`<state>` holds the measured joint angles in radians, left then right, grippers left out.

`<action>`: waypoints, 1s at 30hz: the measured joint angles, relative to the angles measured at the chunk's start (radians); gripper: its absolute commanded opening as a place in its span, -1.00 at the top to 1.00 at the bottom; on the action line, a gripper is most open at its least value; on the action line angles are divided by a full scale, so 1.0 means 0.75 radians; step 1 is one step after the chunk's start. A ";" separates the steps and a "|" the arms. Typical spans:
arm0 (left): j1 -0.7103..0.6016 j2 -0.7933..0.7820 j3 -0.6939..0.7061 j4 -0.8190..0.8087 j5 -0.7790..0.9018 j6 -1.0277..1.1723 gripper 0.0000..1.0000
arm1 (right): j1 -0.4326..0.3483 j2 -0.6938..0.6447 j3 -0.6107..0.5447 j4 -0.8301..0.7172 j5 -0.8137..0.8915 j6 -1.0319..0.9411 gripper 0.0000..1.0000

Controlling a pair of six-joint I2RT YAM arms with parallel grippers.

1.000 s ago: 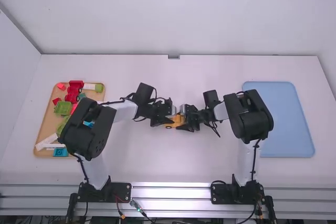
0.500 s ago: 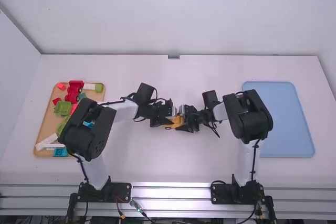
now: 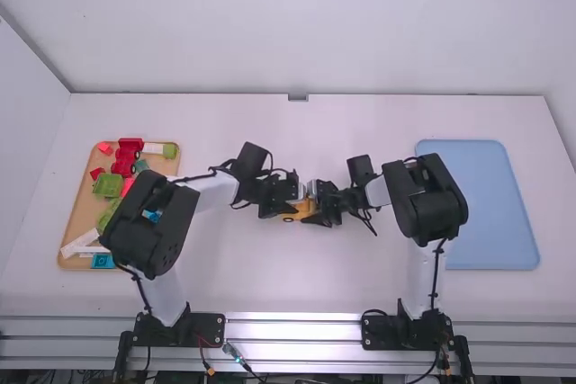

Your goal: Assemble lego blocks to make yellow taxi

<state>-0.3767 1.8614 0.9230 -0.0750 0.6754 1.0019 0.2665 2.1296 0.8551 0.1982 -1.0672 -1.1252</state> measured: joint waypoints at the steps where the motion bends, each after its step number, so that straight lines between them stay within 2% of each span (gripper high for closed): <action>1: -0.001 -0.001 0.000 0.000 -0.003 0.001 0.92 | 0.000 0.001 0.000 -0.001 0.000 -0.001 -0.09; 4: -0.002 -0.002 0.001 -0.001 -0.007 -0.005 0.71 | 0.000 0.000 0.000 -0.001 0.002 -0.001 -0.09; 16: -0.031 0.005 0.104 -0.200 -0.100 -0.009 0.74 | 0.004 0.000 0.001 0.001 0.003 0.001 -0.10; 23: -0.032 0.010 0.114 -0.209 -0.105 -0.009 0.50 | 0.004 0.001 0.000 0.002 0.005 0.002 -0.11; 30: -0.033 0.010 0.114 -0.209 -0.105 -0.009 0.52 | 0.004 0.001 0.000 0.002 0.005 0.005 -0.10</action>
<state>-0.4015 1.8690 1.0088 -0.2314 0.5968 0.9951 0.2691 2.1300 0.8551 0.1993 -1.0637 -1.1217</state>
